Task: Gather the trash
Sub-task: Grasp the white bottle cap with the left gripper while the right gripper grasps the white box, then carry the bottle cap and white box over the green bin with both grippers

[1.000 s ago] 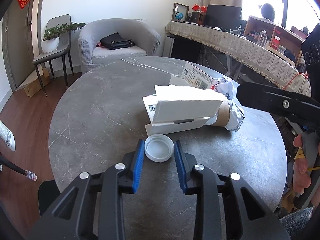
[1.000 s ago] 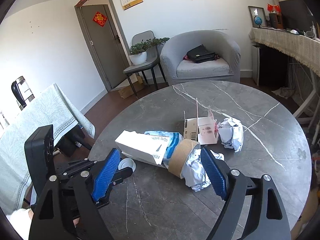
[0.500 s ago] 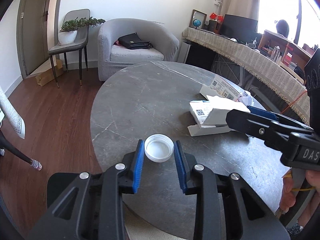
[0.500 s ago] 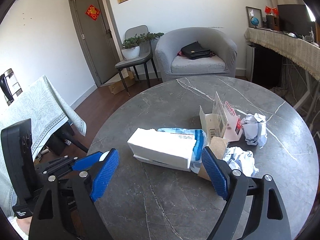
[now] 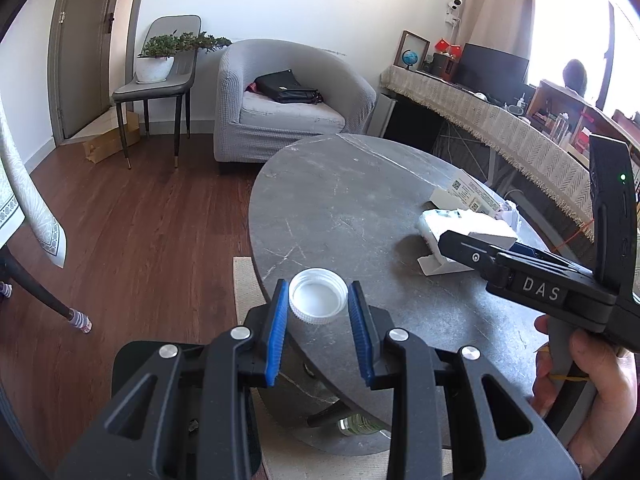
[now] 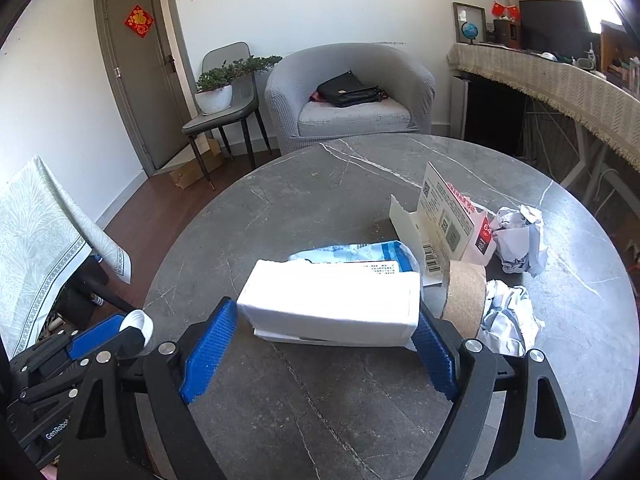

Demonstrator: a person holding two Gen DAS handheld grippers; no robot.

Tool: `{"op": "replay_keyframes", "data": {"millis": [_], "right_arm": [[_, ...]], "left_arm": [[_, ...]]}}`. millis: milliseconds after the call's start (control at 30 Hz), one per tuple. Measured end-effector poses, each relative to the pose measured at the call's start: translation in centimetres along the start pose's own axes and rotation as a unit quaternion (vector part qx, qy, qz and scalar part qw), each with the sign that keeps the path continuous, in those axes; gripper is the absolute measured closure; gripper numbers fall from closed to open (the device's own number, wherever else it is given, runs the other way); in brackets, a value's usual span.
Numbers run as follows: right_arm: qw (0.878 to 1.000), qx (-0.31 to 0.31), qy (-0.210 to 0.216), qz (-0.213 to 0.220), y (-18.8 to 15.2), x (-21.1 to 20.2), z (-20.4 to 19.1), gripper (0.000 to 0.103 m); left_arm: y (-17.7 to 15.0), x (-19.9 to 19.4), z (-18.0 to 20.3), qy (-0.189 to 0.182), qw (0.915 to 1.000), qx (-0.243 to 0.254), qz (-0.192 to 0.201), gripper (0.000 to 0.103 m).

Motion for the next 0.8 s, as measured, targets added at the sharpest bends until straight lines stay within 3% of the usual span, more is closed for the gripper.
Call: {"op": "replay_keyframes", "data": {"millis": [133, 167, 333, 700, 800], "right_arm": [[1.0, 0.004, 0.003, 0.001, 0.2, 0.2, -0.2, 0.018], [1.0, 0.004, 0.002, 0.0, 0.3, 0.2, -0.3, 0.028], [0.999, 0.037, 0.034, -0.008, 0.7, 0.4, 0.0, 0.029], [0.971, 0.138, 0.195, -0.029, 1.3, 0.1, -2.3, 0.029], [0.969, 0.134, 0.205, -0.033, 1.6, 0.2, -3.4, 0.029]], "left_arm": [[0.0, -0.5, -0.9, 0.003, 1.0, -0.006, 0.002, 0.071], [0.0, -0.6, -1.1, 0.004, 1.0, -0.007, 0.002, 0.071], [0.0, -1.3, -2.0, 0.006, 0.9999, -0.013, 0.007, 0.071], [-0.5, -2.1, -4.1, 0.019, 0.9995, -0.024, 0.007, 0.071], [-0.6, -2.4, -4.8, 0.024, 0.9993, -0.027, 0.006, 0.071]]}}
Point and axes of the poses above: each gripper's, at about its wrist camera, not at the fingertips, and x roughly the way its jaws point, z to its right, y to its top, the point moved 5 cm from there along x, roughly the way its jaws point, and after that the axes turned 5 degrees about x, right-handed, at the moved point
